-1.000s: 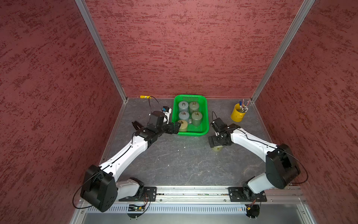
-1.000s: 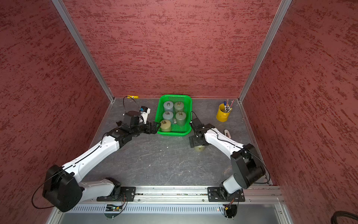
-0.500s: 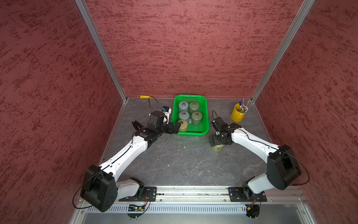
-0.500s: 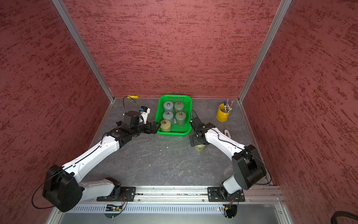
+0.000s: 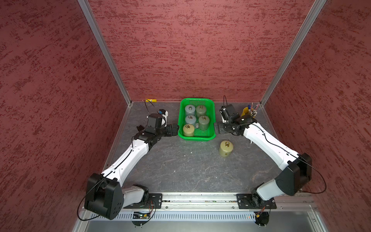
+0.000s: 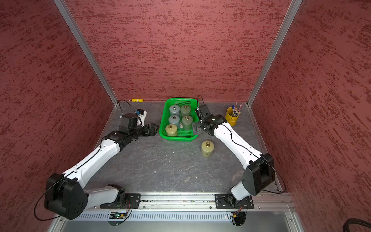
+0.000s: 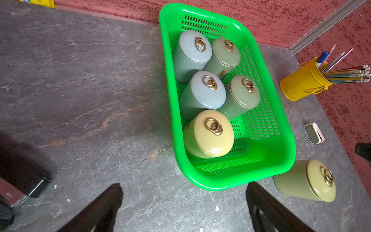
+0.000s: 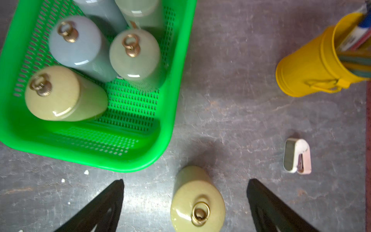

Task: Take the tea canister out of the basket
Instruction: Pick up the tea canister from the basket.

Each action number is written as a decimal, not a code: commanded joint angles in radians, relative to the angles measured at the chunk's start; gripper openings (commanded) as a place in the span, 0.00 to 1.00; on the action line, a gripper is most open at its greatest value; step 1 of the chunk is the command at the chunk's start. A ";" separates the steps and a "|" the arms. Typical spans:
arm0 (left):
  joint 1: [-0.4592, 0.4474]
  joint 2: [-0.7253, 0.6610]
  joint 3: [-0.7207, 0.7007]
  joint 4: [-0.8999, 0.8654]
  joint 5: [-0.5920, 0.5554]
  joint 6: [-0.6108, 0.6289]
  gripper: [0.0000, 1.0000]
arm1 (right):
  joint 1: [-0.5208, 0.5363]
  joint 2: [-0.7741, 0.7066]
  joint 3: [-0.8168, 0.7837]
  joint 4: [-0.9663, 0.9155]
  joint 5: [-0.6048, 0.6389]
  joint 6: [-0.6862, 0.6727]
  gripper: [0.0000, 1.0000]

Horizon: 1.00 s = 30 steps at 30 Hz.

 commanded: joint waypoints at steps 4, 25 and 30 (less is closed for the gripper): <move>0.012 -0.034 0.017 -0.030 0.006 -0.006 1.00 | 0.099 0.201 0.231 -0.003 -0.102 -0.018 0.99; 0.019 -0.058 -0.002 -0.023 0.011 -0.027 1.00 | 0.195 0.712 0.790 -0.206 -0.112 0.007 0.99; 0.019 -0.062 -0.009 -0.021 0.008 -0.025 1.00 | 0.197 0.763 0.834 -0.233 -0.079 0.005 0.99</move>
